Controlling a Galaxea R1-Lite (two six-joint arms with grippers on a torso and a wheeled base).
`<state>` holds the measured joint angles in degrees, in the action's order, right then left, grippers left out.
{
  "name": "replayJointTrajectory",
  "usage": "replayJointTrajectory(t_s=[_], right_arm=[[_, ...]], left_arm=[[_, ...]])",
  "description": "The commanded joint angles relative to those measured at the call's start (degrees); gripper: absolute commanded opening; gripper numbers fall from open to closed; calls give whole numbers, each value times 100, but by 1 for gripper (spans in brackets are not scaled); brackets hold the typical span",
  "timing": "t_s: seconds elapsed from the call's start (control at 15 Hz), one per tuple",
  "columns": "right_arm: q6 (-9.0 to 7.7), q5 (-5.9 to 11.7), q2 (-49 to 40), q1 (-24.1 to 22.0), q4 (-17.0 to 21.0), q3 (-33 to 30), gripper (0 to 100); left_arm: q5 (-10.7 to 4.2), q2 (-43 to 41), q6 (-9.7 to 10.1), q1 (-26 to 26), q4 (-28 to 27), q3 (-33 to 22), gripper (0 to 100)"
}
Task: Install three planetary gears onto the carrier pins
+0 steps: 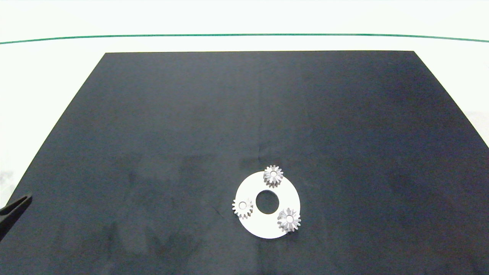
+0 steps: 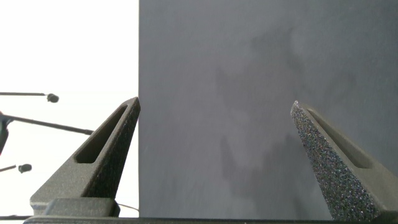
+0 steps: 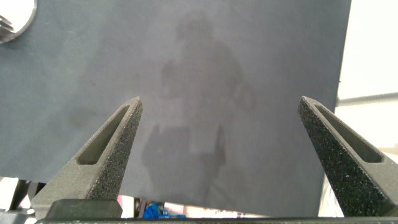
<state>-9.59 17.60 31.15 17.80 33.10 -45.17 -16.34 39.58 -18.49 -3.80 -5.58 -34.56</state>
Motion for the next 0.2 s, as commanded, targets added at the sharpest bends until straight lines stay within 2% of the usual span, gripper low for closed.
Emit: replayJointTrajectory(t_s=[0.07,0.2], right_arm=[[-43,15,-873,-558,320,236,100],[-60,15,-1102,-962,575,236,100]], left_arm=[[-28,-1576,39,284,-4,679,100],[-19,-2033,65,477,-4,942,100]])
